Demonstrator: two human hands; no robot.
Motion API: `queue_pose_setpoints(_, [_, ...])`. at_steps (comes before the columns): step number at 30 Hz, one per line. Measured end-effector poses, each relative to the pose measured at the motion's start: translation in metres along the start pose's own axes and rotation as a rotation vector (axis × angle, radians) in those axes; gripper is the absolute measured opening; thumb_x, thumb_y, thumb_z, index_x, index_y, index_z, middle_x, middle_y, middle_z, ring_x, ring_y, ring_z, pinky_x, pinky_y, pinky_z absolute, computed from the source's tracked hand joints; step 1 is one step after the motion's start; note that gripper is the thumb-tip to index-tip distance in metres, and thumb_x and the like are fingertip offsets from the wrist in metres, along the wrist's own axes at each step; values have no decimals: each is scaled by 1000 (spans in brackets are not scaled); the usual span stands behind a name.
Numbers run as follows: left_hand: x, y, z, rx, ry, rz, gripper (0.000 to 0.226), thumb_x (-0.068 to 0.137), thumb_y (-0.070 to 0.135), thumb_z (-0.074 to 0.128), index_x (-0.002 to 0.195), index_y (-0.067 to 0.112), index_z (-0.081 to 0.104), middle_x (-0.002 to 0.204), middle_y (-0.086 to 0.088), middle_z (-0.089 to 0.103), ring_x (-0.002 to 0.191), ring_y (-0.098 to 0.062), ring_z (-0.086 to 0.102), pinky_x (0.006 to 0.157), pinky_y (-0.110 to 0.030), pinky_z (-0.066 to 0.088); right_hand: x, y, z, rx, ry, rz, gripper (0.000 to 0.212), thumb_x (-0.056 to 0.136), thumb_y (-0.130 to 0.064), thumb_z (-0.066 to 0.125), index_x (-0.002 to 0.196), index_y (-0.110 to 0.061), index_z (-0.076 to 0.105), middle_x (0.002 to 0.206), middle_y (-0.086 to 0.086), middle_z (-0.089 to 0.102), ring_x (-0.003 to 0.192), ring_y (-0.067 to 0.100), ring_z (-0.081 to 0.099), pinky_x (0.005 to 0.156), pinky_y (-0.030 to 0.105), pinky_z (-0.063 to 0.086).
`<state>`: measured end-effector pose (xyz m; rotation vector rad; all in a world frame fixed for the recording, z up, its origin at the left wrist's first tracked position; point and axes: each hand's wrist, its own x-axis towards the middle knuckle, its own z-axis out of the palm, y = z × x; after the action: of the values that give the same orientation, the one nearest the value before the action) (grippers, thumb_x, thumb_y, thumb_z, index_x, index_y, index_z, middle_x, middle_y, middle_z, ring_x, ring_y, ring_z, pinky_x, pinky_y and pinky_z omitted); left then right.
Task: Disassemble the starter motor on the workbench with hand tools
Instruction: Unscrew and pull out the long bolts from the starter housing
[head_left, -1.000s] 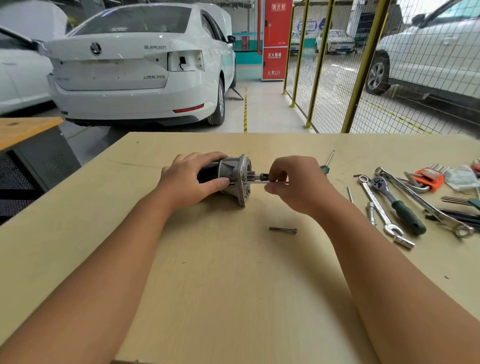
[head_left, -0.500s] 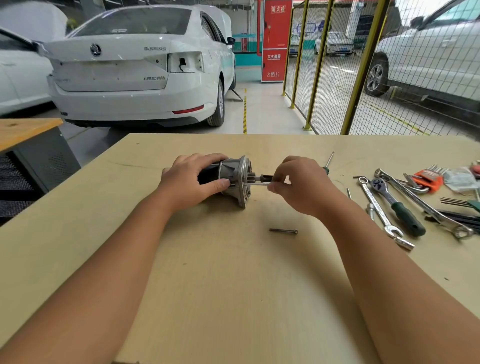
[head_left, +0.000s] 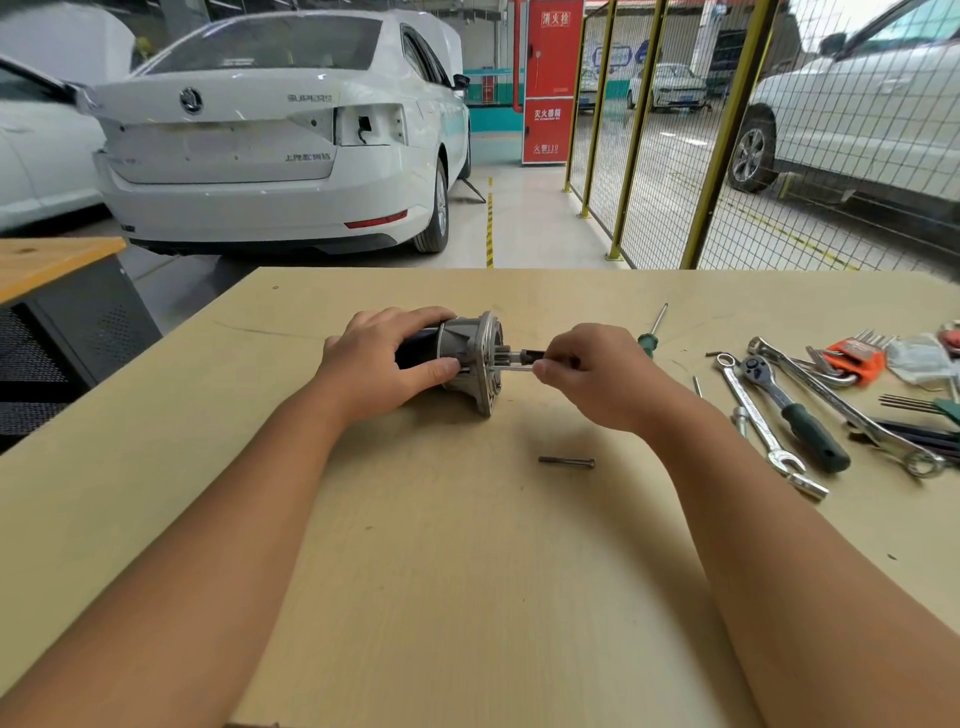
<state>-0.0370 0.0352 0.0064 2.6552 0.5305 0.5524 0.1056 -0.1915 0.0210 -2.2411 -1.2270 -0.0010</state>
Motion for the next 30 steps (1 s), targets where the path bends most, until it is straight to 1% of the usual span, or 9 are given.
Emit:
queue_pose_setpoints(3, [0,0,0,-1,2,1,68,74,82,49,139,62,45,131,20,59,128,-19,43,107,-52,39,2,-2,2,-76,68,-7,21,97,-30,64,93,-13,76,84,-2,56,81,19,52,64,31,38])
queue_pose_setpoints(5, [0,0,0,-2,2,2,67,75,81,50,139,62,45,130,19,59,128,-19,43,107,-53,39,2,-4,2,-89,133,-14,15,92,-31,71,90,-19,78,85,-9,56,83,20,56,73,37,47])
queue_pose_setpoints(7, [0,0,0,-6,2,3,67,75,81,50,139,62,45,129,20,59,127,-19,44,106,-53,39,0,-7,1,-117,186,-30,10,87,-32,76,86,-23,78,84,-11,57,85,20,58,78,42,49])
queue_pose_setpoints(11, [0,0,0,-3,3,5,68,74,82,49,139,62,45,129,20,59,127,-19,44,106,-52,40,-1,-10,0,-68,221,-75,12,76,-19,86,82,-18,77,81,-12,58,78,16,59,72,37,52])
queue_pose_setpoints(15, [0,-1,0,-6,0,4,71,70,86,45,138,64,43,129,20,59,127,-19,44,106,-52,39,-1,-6,2,-22,169,-72,12,80,-22,83,82,-20,72,77,-9,56,70,7,49,58,21,35])
queue_pose_setpoints(18, [1,-2,1,-12,7,7,67,71,85,46,135,67,40,132,22,58,128,-18,43,107,-53,39,0,-3,4,10,133,-28,18,91,-35,70,83,-19,71,78,-4,54,71,6,46,56,23,28])
queue_pose_setpoints(22, [1,-2,2,-19,10,6,66,70,86,46,134,68,39,132,23,58,129,-17,43,107,-52,38,3,-3,5,-46,69,1,26,99,-30,60,94,-10,76,84,1,51,74,10,45,59,22,29])
queue_pose_setpoints(26, [1,-3,2,-13,9,12,66,70,87,45,133,69,38,132,22,58,128,-18,43,106,-52,39,3,-6,5,-129,109,12,18,94,-36,68,93,-20,77,88,-9,53,84,19,55,77,41,48])
queue_pose_setpoints(30, [1,-3,2,-12,8,10,68,70,88,45,134,68,39,131,23,58,128,-17,43,106,-52,38,-1,-12,2,-140,182,13,9,84,-36,79,84,-28,75,90,-13,56,86,18,57,82,45,47])
